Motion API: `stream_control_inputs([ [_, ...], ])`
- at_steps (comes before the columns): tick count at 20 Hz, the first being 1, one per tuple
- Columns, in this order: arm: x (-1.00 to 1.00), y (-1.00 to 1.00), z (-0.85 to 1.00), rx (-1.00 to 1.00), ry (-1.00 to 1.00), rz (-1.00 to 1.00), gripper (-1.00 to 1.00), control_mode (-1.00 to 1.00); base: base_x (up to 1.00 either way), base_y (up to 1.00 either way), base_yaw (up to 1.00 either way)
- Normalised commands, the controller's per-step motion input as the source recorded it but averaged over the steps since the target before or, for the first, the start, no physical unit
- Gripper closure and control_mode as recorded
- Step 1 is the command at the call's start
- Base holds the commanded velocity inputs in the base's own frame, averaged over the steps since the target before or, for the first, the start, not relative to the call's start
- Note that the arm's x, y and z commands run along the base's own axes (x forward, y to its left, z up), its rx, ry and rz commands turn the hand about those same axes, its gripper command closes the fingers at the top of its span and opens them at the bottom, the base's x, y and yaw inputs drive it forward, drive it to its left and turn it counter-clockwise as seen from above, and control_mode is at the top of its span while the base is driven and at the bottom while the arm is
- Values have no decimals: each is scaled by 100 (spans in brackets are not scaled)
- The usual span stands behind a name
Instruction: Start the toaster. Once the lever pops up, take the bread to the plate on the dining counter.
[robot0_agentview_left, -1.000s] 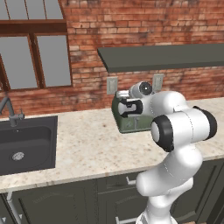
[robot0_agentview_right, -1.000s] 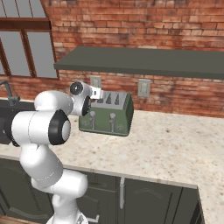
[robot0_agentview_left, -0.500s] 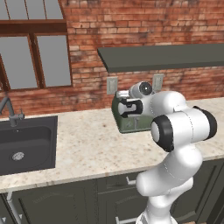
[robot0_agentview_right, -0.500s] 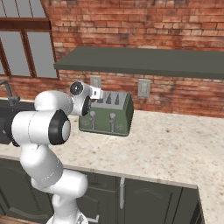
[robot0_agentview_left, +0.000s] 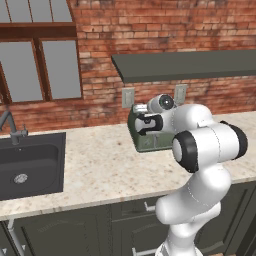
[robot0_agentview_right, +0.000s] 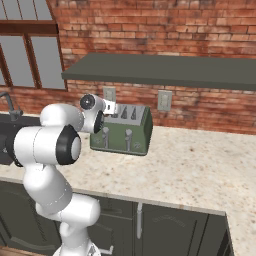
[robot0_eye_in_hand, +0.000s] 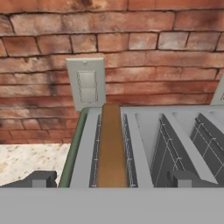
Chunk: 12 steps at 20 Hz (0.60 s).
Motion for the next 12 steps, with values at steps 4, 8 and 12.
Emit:
stream_control_inputs([
  [4,0,0,0,0,0,0,-100,-100,0,0,0],
  [8,0,0,0,0,0,0,-100,-100,0,0,0],
  [12,0,0,0,0,0,0,-100,-100,0,0,0],
])
